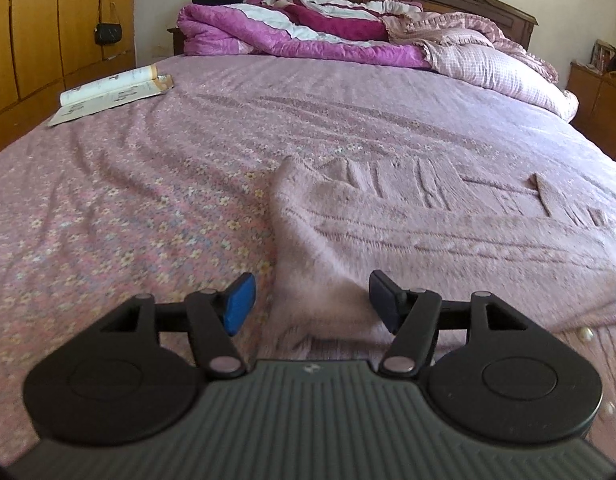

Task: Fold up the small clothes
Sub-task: 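Fold that side over the cardigan body and open the right gripper, then move both grippers to the cardigan hem and close them on it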

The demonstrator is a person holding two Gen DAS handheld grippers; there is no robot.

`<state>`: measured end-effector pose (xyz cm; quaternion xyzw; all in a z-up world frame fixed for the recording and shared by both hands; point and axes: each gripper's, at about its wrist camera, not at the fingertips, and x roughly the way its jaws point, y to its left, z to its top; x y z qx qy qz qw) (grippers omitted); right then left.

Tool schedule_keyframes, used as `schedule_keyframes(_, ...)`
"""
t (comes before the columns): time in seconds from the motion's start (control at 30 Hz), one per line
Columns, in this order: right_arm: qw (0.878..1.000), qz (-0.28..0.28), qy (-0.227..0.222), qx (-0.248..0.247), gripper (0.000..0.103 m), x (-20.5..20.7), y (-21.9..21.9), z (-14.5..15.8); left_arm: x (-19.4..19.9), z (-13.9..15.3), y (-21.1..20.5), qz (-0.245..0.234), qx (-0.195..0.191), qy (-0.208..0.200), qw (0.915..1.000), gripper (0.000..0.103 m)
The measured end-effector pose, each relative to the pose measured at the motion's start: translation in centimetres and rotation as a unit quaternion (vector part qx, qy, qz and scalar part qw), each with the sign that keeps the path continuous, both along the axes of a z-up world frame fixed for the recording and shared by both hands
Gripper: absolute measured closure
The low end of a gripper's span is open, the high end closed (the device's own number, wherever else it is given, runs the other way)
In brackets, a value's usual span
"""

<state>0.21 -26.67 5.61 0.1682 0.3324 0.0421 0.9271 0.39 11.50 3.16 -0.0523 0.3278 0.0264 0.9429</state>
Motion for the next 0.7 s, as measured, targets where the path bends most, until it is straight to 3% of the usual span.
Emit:
schedule_keyframes(0.17,1.0,0.019,-0.008,-0.012,0.035,-4.2,1.5,1.0,-2.7,1.5,0.3,-0.011,-0.01,0.007,0.9999,0.038)
schedule_keyframes(0.37,0.999,0.032,-0.008,-0.033,0.029,-9.5,2.2,1.1,-6.0,2.8,0.3,-0.025,0.018,0.016,0.9994,0.038)
schedule_keyframes(0.7,0.996,0.035,0.005,-0.083,0.024,-15.0,0.9,1.0,-10.0,2.2,2.0,-0.024,0.009,0.068,0.9973,0.036)
